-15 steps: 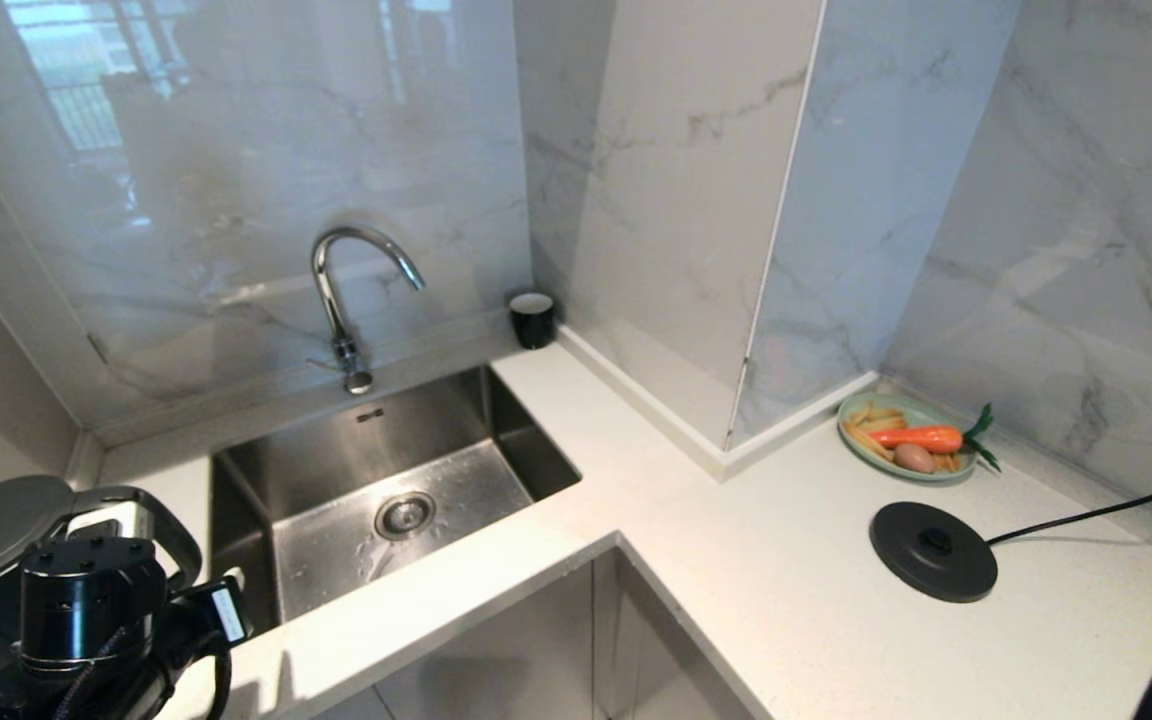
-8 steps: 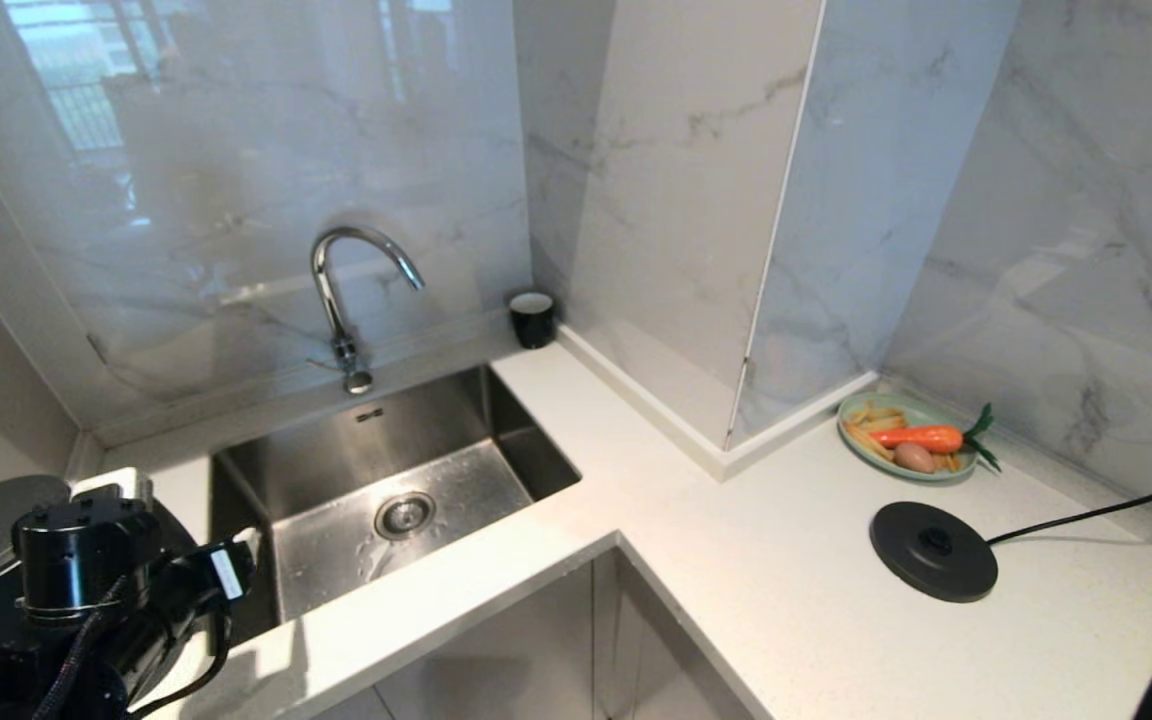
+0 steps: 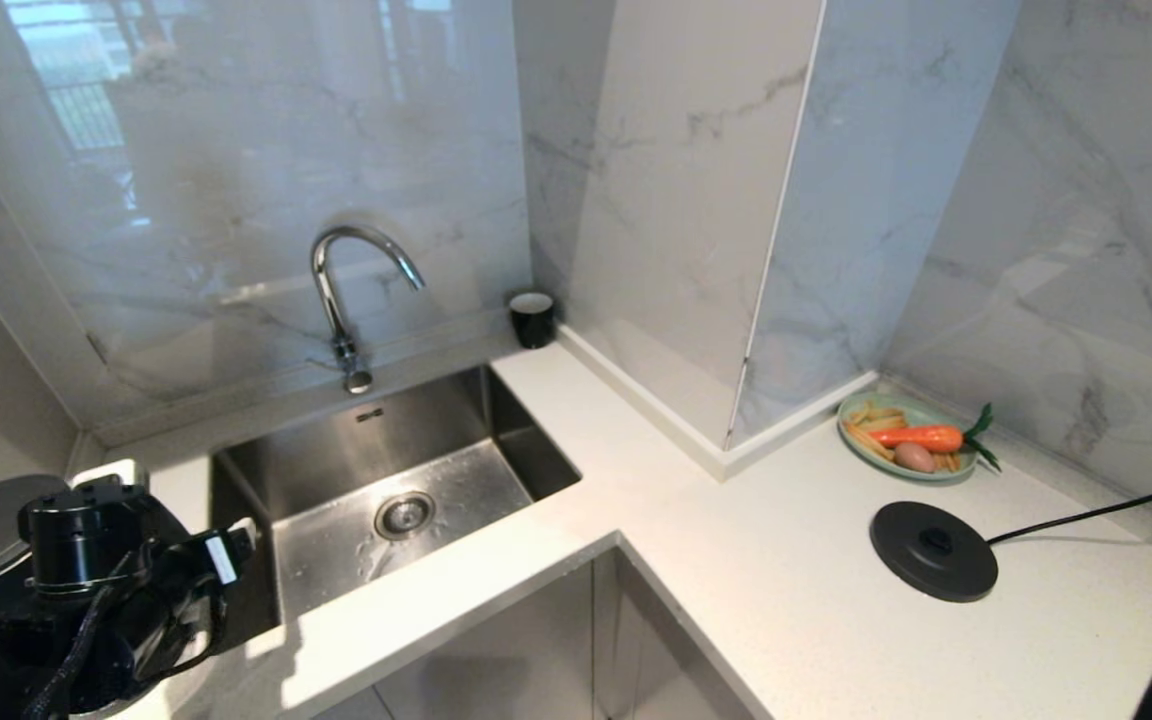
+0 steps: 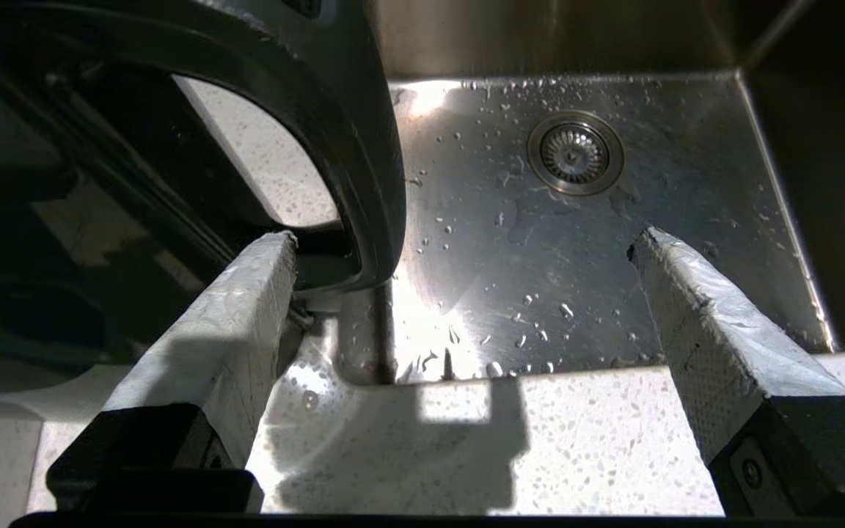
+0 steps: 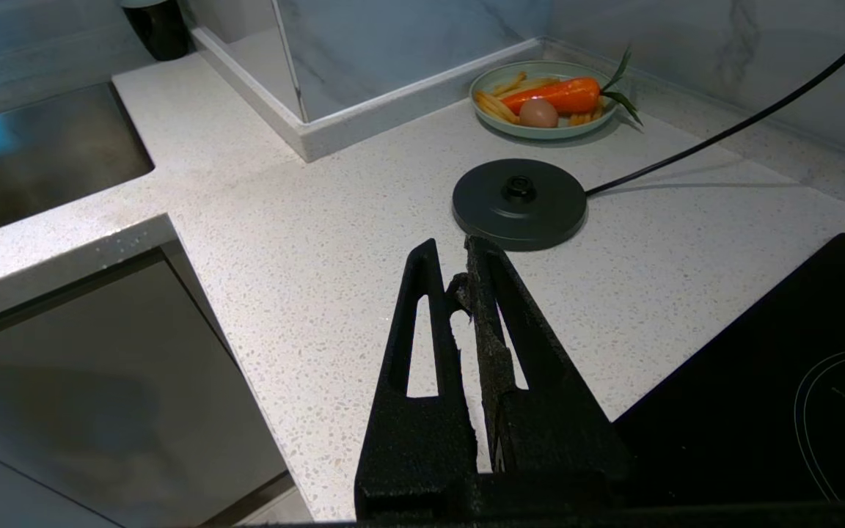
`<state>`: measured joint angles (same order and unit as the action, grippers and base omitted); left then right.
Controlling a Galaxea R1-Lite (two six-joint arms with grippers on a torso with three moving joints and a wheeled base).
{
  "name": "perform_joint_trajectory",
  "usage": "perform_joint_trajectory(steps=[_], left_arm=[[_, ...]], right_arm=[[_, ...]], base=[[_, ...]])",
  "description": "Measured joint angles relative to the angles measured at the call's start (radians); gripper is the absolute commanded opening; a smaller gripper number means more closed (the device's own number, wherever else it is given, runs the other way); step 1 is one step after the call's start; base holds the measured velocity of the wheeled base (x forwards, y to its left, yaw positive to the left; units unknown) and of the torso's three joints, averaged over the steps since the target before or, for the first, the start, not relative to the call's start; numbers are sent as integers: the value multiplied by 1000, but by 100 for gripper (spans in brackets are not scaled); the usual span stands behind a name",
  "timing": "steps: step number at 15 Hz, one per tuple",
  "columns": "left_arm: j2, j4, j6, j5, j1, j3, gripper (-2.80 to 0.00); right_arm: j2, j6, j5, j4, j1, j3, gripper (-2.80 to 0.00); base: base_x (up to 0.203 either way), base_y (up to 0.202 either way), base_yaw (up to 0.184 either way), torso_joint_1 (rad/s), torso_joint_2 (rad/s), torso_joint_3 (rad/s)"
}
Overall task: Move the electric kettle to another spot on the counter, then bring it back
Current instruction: Grab the kettle
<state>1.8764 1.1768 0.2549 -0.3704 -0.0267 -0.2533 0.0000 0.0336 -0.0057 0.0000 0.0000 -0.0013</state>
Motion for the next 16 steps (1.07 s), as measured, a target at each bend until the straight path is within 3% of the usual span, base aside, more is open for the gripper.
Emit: perform_joint_trajectory(steps=[3, 8, 16], left_arm=[[65, 76, -15, 3, -5, -18, 0], [231, 322, -91, 0, -36, -20, 0], [296, 345, -102, 0, -69, -65, 0]], right_arm=[[0, 0, 0, 0, 0, 0, -280], [0, 0, 0, 0, 0, 0, -280], [0, 0, 0, 0, 0, 1, -280]], base=[[0, 0, 0, 0, 0, 0], [0, 0, 0, 0, 0, 0], [0, 0, 0, 0, 0, 0]])
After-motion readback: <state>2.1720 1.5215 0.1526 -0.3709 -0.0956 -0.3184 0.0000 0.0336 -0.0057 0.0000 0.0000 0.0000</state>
